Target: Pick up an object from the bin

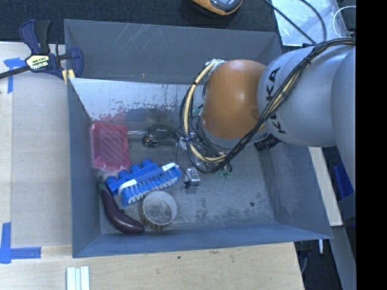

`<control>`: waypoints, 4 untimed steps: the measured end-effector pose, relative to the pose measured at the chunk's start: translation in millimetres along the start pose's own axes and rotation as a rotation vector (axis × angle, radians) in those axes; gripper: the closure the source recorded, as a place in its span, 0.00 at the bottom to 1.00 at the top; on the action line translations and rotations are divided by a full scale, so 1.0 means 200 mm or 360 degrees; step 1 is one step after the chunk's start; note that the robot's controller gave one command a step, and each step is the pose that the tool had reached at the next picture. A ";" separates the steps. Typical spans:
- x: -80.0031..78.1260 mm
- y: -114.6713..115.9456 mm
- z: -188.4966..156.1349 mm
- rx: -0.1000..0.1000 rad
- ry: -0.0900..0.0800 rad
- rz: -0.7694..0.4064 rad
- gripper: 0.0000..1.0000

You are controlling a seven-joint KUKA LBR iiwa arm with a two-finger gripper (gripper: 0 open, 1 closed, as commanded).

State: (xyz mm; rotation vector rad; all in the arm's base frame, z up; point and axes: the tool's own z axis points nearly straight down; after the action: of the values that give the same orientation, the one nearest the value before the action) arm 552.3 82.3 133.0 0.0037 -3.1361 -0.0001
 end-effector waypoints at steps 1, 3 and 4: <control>-0.01 0.00 -0.02 -0.0001 -0.0013 0.0004 0.00; -0.07 0.19 0.00 0.0000 -0.0019 -0.0383 0.00; -0.05 0.28 0.16 0.0000 -0.0005 -0.0204 0.00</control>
Offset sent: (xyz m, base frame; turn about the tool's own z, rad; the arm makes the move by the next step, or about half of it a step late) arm 0.0179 0.0334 -0.0630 -0.1717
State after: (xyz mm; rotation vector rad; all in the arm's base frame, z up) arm 561.8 138.6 100.6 0.2048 -3.1325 -0.0009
